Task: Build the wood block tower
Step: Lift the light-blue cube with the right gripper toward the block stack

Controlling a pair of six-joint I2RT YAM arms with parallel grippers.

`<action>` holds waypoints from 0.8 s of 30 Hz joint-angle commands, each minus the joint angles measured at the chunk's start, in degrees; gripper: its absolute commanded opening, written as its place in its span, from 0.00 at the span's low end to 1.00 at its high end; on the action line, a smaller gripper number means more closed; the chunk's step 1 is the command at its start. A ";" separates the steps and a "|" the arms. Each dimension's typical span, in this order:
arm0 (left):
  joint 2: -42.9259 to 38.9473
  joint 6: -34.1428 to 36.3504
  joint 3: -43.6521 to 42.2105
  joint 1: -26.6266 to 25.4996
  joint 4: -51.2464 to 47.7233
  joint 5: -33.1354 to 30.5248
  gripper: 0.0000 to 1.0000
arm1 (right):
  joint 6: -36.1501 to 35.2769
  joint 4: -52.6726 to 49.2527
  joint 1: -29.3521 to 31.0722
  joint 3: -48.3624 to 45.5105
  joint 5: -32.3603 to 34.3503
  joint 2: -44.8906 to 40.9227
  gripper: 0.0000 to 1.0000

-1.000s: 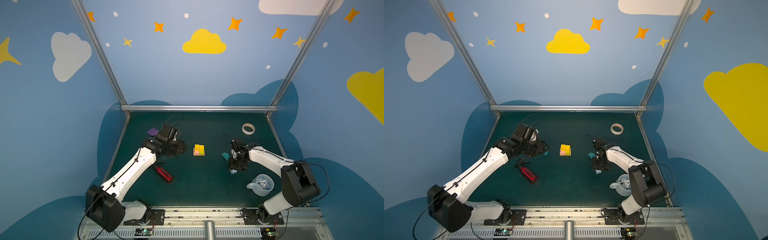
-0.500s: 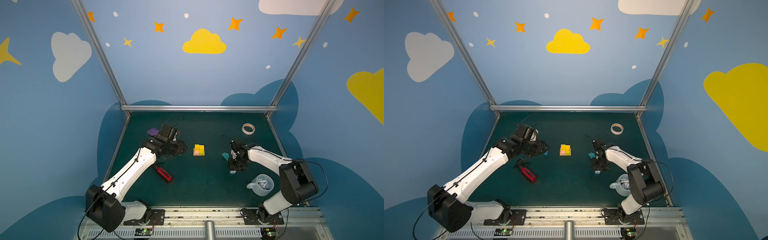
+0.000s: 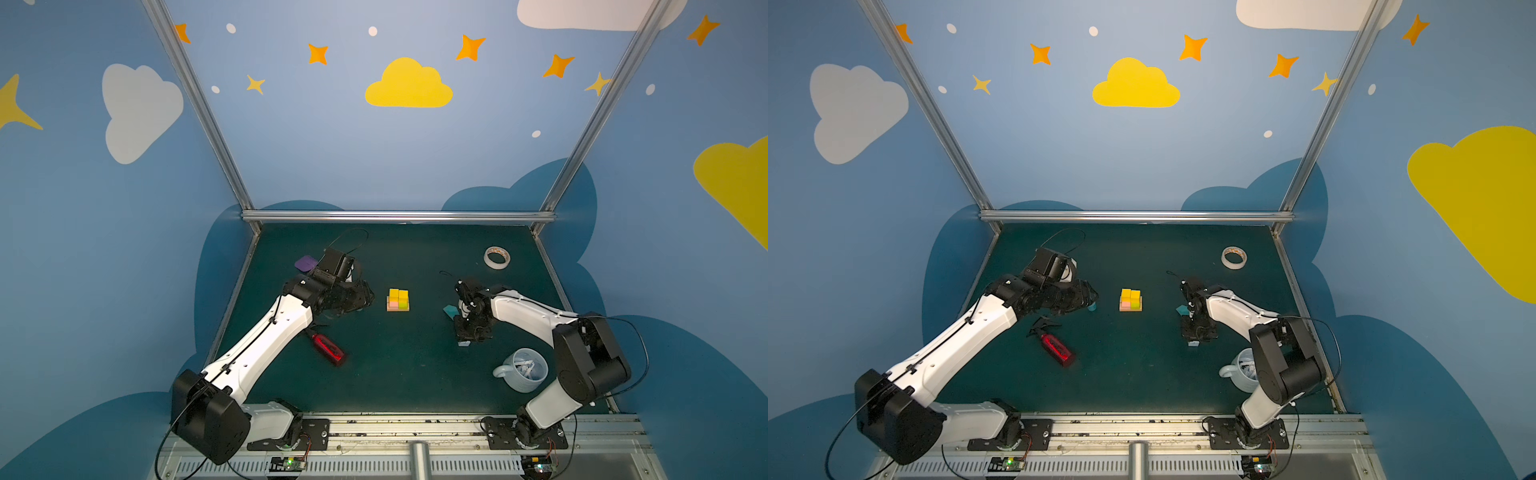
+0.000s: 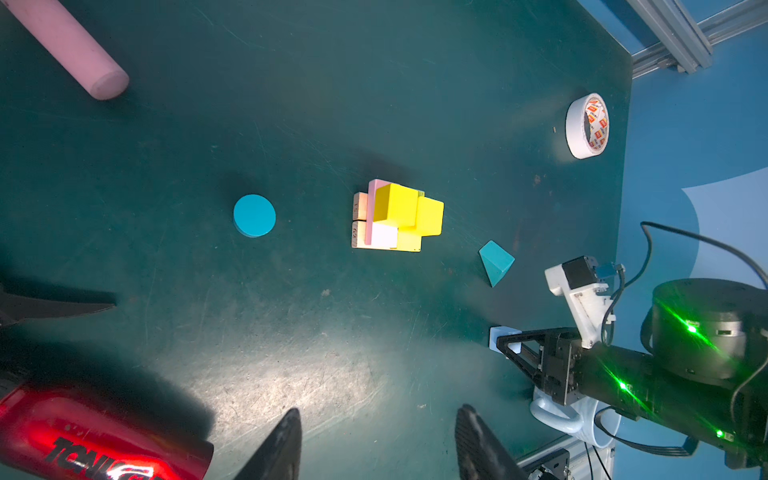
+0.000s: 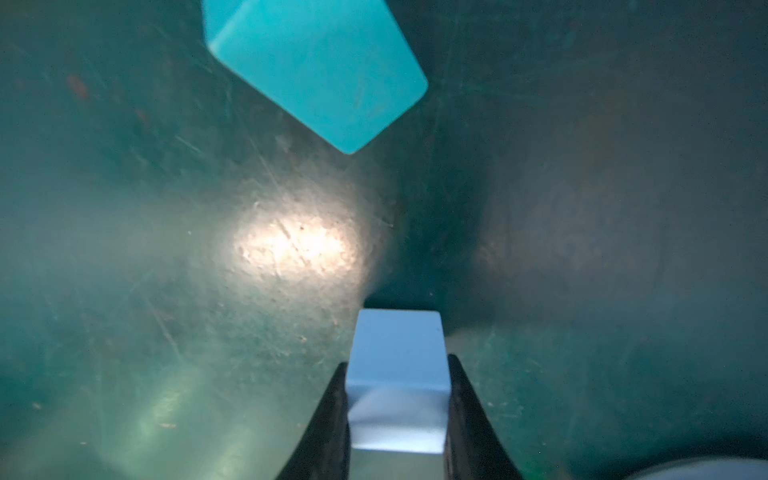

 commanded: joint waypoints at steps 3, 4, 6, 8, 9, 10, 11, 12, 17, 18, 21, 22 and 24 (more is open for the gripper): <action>-1.50 0.83 0.00 -0.18 -1.52 -0.69 0.59 | 0.42 -5.46 0.94 4.34 0.86 -0.75 0.08; -1.59 0.95 -0.09 -0.12 -1.54 -0.62 0.59 | 0.65 -6.52 1.24 5.62 0.98 -1.16 0.07; -1.84 1.08 -0.29 -0.17 -1.46 -0.87 0.59 | 0.87 -8.77 2.02 8.55 1.23 -1.58 0.07; -2.05 1.08 -0.76 -0.06 -1.38 -0.82 0.59 | 1.05 -11.25 2.97 12.47 1.69 -1.16 0.07; -2.07 1.11 -0.99 -0.04 -1.29 -0.82 0.59 | 1.08 -12.34 3.68 14.70 1.94 -0.62 0.07; -2.23 1.10 -1.31 0.06 -1.22 -0.90 0.59 | 1.00 -13.26 4.41 17.13 2.13 0.28 0.07; -2.19 1.13 -1.49 0.13 -1.20 -2.72 0.59 | 0.80 -14.19 5.06 19.44 2.29 1.32 0.06; -2.06 1.13 -1.59 0.21 -1.28 -2.93 0.59 | 0.71 -15.36 5.77 22.31 2.45 2.74 0.06; -2.40 1.16 -2.34 1.01 -1.16 -3.63 0.58 | 0.69 -20.50 8.86 36.05 3.85 11.46 0.00; -2.56 1.11 -2.66 1.07 -0.97 -3.63 0.58 | 0.82 -21.43 9.41 39.20 3.79 13.51 0.00; -3.17 1.05 -3.70 1.55 -0.67 -3.72 0.58 | 1.71 -24.59 11.06 47.92 4.01 19.52 0.00; -3.34 1.07 -3.98 1.57 -0.65 -3.76 0.58 | 2.08 -25.70 11.41 50.33 4.28 21.34 0.00; -3.47 0.91 -4.47 1.87 -0.59 -3.81 0.57 | 3.67 -28.47 12.33 56.38 5.11 25.35 0.00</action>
